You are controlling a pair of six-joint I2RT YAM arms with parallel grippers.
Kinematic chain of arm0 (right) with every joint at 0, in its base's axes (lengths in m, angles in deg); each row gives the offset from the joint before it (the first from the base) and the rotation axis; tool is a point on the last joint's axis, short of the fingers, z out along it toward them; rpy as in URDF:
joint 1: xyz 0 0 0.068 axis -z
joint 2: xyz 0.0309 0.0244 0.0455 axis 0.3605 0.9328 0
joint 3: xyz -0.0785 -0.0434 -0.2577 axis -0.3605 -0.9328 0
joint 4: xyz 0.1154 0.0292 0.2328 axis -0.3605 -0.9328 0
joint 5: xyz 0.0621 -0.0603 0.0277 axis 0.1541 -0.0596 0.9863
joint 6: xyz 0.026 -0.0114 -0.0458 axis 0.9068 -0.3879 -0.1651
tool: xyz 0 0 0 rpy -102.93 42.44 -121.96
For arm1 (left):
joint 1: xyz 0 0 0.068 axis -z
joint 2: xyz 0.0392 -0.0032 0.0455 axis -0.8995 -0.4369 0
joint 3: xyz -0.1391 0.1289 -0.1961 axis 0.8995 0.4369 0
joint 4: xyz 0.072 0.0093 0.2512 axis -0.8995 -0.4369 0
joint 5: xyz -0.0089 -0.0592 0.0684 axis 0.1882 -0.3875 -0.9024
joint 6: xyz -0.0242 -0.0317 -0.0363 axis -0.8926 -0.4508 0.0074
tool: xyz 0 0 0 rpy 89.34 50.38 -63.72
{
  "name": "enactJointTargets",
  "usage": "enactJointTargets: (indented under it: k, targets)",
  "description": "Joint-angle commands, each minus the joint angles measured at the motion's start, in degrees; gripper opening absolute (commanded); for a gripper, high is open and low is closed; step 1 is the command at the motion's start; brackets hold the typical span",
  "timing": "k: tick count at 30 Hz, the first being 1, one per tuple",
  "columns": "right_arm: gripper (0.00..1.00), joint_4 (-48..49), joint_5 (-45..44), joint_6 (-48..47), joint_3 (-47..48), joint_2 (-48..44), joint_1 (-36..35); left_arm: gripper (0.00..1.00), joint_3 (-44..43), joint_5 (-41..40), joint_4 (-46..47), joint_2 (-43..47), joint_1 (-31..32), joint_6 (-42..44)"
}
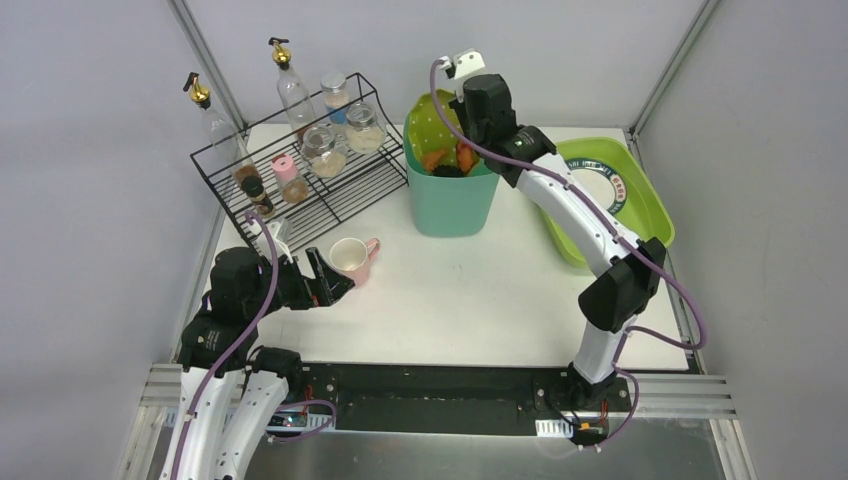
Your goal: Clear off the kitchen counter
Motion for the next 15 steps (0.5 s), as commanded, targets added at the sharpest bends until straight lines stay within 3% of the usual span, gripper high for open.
enactJointTargets:
  k: [1, 15]
  targets:
    - [0.0, 19.63, -4.6, -7.78, 1.3, -7.62, -2.88, 1.0, 0.37, 0.75, 2.23, -0.29, 0.41, 0.49]
    - [0.0, 42.66, -11.2, -35.8, -4.55, -4.53, -9.66, 1.0, 0.37, 0.6, 2.23, -0.42, 0.39, 0.53]
